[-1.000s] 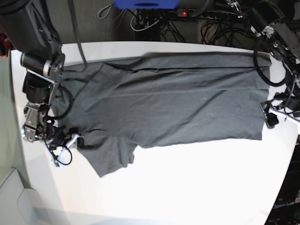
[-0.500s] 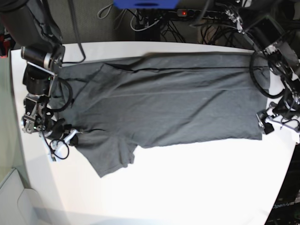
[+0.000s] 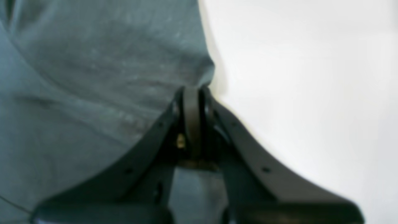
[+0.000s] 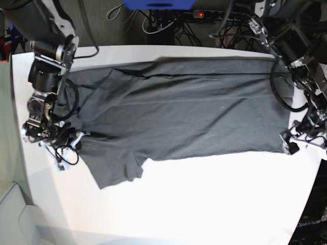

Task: Layout the t-shirt on the table in an organized manner, then fold the t-shirt properly
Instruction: 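Release the edge and regrasp the grey shirt's ends with both grippers, then lift the shirt ends with both grippers and fold the shirt lengthwise again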

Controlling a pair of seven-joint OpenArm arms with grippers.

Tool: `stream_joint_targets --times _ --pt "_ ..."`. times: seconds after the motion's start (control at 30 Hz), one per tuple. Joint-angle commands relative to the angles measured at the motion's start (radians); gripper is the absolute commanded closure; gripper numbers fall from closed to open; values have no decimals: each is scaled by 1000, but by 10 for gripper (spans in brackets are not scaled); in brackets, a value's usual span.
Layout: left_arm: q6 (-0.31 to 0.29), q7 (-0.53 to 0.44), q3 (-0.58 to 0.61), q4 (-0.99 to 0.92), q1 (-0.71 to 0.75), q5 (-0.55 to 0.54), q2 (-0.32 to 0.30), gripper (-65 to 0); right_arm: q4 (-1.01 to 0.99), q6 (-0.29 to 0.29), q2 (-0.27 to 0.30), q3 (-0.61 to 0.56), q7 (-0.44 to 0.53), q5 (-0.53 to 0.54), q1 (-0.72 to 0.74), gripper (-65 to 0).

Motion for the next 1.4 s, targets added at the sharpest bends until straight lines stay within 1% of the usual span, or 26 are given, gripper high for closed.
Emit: stream_joint_targets --times 0.0,0.03,0.13,0.2,0.23,0.27,0.33,0.4,0.5,0.57,0.63,0.73,0.9,0.97,1.03,1.07,1.17,1.27,1.3,1.37 --pt "-3 -47 0 5 -25 -14 -19 -614 59 0 4 0 9 7 -5 0" --pt "-3 -64 0 -7 -25 -14 -19 -614 100 0 2 -3 9 7 -22 0" --pt "-5 -138 0 -42 -25 -14 -19 -615 185 0 -25 -7 7 4 -63 0" --pt "-5 -192 1 -74 -25 -14 -28 -635 219 0 -33 -7 7 4 -83 0" --pt "-5 -218 17 -100 -26 -14 -38 -650 226 0 -35 -7 7 4 -92 0" --pt "-3 -238 38 -128 -28 -14 -42 -650 229 0 -35 -7 2 4 -97 0" --pt "-2 -282 81 -186 -29 -12 -71 -650 229 0 -35 -7 -22 6 -99 0" --pt "3 -345 136 -251 -31 -14 -98 -650 232 0 -35 -6 -54 7 -99 0" --pt "5 -414 204 -343 -54 -14 -122 -650 232 0 -35 -6 -76 7 -97 0" --pt "5 -433 227 -420 -88 -14 -128 -650 234 0 -35 -6 -77 7 -97 0" --pt "5 -437 233 -479 -106 -14 -142 -650 234 0 -35 -6 -77 7 -99 0" --pt "0 -439 241 -564 -140 -14 -147 -650 234 0 -35 -6 -77 7 -105 0" --pt "-2 -442 239 -596 -152 -12 -160 -650 272 0 -35 -6 -79 7 -122 0" --pt "-2 -477 241 -598 -152 -12 -157 -650 280 0 -35 -6 -79 7 -128 0" --pt "-2 -503 282 -628 -152 -12 -160 -650 280 0 -35 -6 -79 7 -128 0" --pt "-2 -511 311 -654 -152 -12 -163 -638 280 0 -35 -6 -79 7 -129 0" --pt "0 -552 397 -728 -152 -12 -165 -452 280 0 -35 -6 -79 7 -132 0" --pt "5 -586 416 -765 -151 -14 -160 -265 280 0 -35 -6 -79 7 -132 0" --pt "5 -586 416 -766 -151 -14 -159 -213 280 0 -35 -6 -79 7 -132 0" --pt "5 -581 416 -768 -149 -14 -159 -143 280 0 -35 -6 -79 7 -132 0"
